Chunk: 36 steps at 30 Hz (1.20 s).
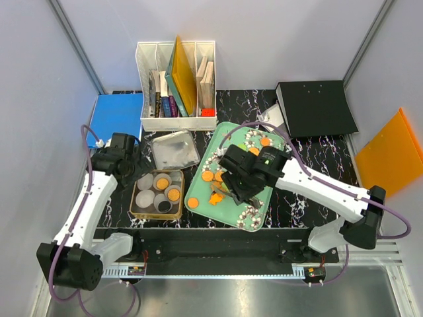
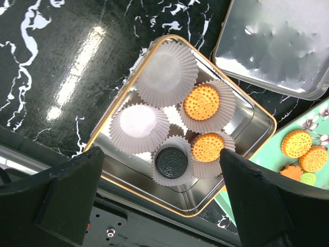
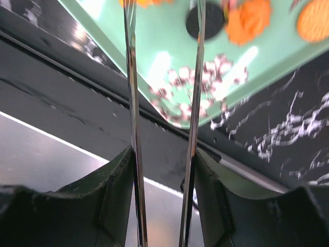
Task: Pack the cookies
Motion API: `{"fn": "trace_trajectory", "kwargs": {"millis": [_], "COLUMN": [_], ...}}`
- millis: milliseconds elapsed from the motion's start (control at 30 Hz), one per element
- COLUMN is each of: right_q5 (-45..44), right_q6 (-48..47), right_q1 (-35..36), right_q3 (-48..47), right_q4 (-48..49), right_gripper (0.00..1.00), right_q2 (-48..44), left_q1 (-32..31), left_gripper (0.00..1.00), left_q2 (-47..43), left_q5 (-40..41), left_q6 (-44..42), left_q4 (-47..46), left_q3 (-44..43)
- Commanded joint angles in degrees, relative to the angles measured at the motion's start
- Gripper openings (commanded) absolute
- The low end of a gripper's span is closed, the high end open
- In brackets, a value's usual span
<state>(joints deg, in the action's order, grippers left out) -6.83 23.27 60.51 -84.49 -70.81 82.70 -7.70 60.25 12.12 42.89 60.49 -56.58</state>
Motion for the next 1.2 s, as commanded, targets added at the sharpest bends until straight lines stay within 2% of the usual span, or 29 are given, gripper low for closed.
{"fn": "trace_trajectory", "kwargs": {"millis": [0, 667, 1100, 1167], "right_q5": [-0.3, -1.0, 0.8, 1.3], "right_q6": [5.5, 9.3, 7.1, 7.0], "right_q1": [0.4, 0.3, -1.8, -1.7], "right_q3": [6.8, 13.8, 16.5, 16.2], "right_q4": [-0.6, -1.7, 3.8, 4.2], "right_gripper": [0.53, 0.53, 0.53, 0.49], "right_q2": [-3.5, -4.8, -2.4, -2.0], "left_q1": [-1.0, -2.7, -2.8, -2.8], "left_gripper": [0.99, 0.99, 0.99, 0.99], "left_q2": [1.2, 3.2, 2.3, 1.8], "left_q5": [-1.6, -1.7, -1.6, -1.5], "left_q6": [-1.0, -1.1, -0.9, -0.8], "left_q4": [-2.1, -2.3, -2.5, -2.4], "left_q3": [-0.9, -1.5, -0.7, -0.6]}}
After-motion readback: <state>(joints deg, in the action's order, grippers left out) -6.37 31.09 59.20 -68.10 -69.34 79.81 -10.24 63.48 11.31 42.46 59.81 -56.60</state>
